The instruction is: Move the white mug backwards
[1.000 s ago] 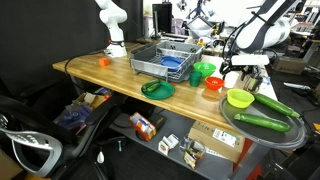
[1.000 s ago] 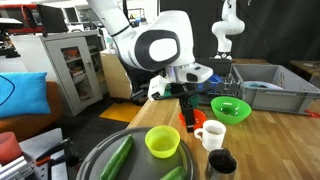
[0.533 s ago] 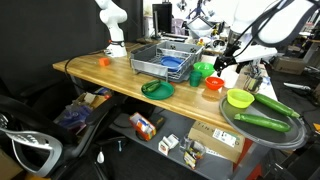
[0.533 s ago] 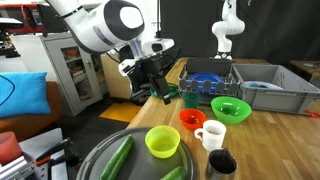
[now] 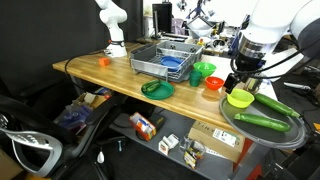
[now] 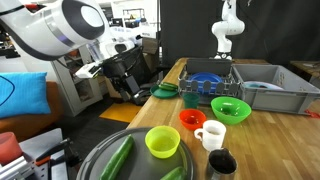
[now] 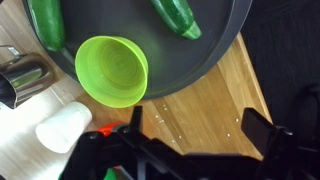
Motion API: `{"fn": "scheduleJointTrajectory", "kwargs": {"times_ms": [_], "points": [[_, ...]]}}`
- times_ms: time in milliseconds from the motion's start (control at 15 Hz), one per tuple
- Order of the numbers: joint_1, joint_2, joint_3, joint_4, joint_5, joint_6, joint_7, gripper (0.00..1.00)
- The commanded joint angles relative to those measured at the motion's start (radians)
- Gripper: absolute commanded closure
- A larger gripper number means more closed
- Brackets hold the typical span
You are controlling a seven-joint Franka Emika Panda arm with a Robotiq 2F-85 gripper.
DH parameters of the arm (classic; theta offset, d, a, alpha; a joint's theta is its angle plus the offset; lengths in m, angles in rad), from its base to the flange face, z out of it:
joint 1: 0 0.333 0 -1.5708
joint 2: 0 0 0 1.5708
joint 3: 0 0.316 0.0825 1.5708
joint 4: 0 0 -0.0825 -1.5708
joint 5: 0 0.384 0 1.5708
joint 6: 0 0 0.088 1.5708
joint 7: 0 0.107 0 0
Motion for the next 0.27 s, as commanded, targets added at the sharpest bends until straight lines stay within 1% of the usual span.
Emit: {"fn": "scheduleJointTrajectory", "kwargs": {"times_ms": [0,200], "points": [[-0.001,-0.01,-0.001,-0.004,0.0,0.0,-0.011,0.0],[-0.001,-0.014,-0.002,-0.003,0.0,0.0,-0.02,0.0]]}}
